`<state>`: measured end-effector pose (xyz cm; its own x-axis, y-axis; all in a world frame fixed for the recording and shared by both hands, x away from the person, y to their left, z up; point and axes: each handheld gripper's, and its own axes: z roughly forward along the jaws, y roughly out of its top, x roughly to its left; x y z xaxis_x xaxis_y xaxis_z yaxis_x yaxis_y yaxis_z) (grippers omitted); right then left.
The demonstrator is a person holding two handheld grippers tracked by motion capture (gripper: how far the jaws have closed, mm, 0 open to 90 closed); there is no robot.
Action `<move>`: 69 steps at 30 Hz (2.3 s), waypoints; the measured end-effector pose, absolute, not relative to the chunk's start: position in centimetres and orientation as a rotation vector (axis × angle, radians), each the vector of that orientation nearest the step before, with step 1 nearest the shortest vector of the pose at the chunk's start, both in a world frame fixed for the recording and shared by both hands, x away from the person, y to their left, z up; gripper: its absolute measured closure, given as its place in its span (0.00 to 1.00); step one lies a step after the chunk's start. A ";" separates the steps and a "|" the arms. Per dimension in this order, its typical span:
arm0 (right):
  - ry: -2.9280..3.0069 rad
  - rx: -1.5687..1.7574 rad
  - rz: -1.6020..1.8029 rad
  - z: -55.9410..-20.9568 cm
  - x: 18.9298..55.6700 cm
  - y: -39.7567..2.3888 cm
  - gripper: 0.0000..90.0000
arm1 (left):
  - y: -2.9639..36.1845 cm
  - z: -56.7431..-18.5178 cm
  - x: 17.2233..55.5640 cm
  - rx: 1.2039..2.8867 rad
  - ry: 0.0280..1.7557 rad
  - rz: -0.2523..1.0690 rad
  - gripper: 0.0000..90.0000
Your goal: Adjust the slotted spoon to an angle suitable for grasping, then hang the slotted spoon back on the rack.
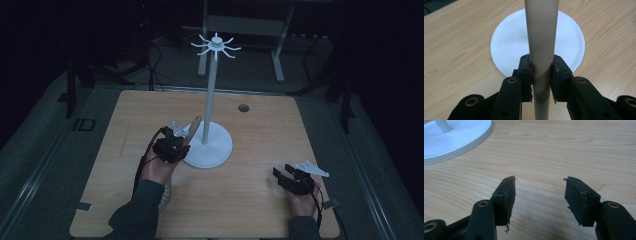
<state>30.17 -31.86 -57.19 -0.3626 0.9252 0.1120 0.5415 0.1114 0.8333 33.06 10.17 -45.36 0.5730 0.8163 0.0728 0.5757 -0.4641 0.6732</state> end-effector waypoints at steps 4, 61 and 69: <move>1.958 1.421 1.160 -57.2 30.2 -31.9 0.46 | 10.1 -45.1 33.0 2.184 1.102 0.537 0.81; 1.957 1.433 1.161 -57.2 30.2 -31.9 0.45 | 6.9 -41.2 31.8 1.920 1.002 0.684 0.81; 1.957 1.432 1.162 -57.2 30.2 -31.9 0.45 | 6.6 -40.6 31.8 1.904 0.987 0.702 0.81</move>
